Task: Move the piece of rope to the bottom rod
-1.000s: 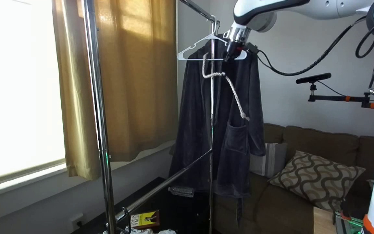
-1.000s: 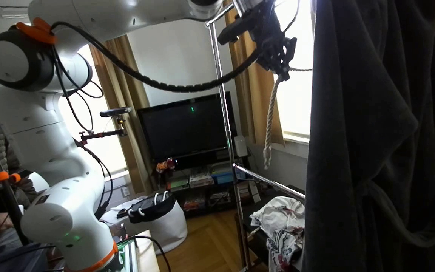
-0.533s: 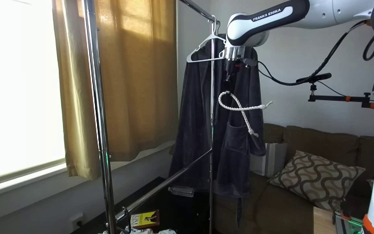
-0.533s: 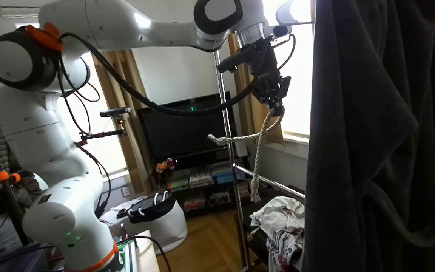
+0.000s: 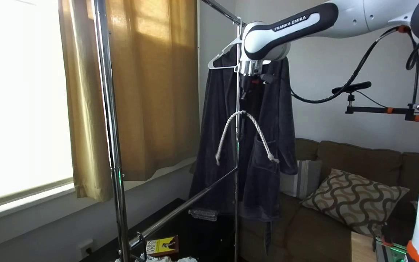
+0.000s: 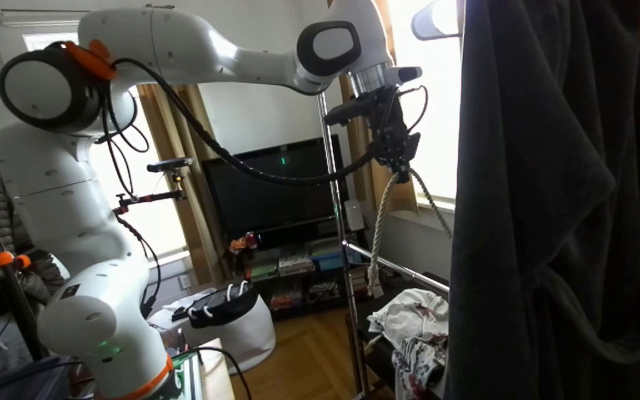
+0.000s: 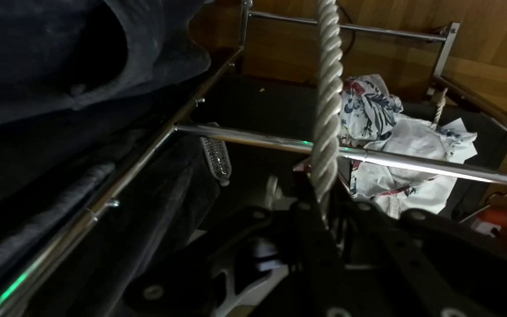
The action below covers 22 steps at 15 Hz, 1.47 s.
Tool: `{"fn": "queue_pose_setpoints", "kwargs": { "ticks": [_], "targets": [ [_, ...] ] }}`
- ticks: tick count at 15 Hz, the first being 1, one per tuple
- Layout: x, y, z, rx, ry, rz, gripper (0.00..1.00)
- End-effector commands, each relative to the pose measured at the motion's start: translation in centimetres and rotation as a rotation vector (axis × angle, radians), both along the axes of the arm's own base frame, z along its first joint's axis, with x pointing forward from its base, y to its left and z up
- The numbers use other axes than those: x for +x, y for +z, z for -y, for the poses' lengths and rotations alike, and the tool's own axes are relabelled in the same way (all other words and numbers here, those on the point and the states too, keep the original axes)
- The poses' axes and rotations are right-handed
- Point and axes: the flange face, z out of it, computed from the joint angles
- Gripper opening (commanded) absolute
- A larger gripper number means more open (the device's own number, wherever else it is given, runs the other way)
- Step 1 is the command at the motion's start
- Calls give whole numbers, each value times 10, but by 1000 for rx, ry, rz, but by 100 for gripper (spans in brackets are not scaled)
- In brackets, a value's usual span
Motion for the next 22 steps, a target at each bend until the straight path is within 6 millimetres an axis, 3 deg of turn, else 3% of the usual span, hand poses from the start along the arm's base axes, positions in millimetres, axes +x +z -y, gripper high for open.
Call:
{"fn": "queue_pose_setpoints", "kwargs": {
  "ticks": [1,5,8,10,13,16,17,19,22],
  "targets": [
    [39,-39,-38,-6,-42,57,3],
    [75,-86,-59,12,-94,81,3],
    [84,-118,-60,-4,-114,51,3],
    [87,-128,-59,3,-128,39,3],
    [93,-108,-53,13,-155,103,3],
    [96,-56,-48,15,-177,249,3],
    [97,-47,-47,14,-179,272,3],
    [98,-42,-47,9,-180,282,3],
    [95,-53,-49,4,-178,254,3]
  ]
}}
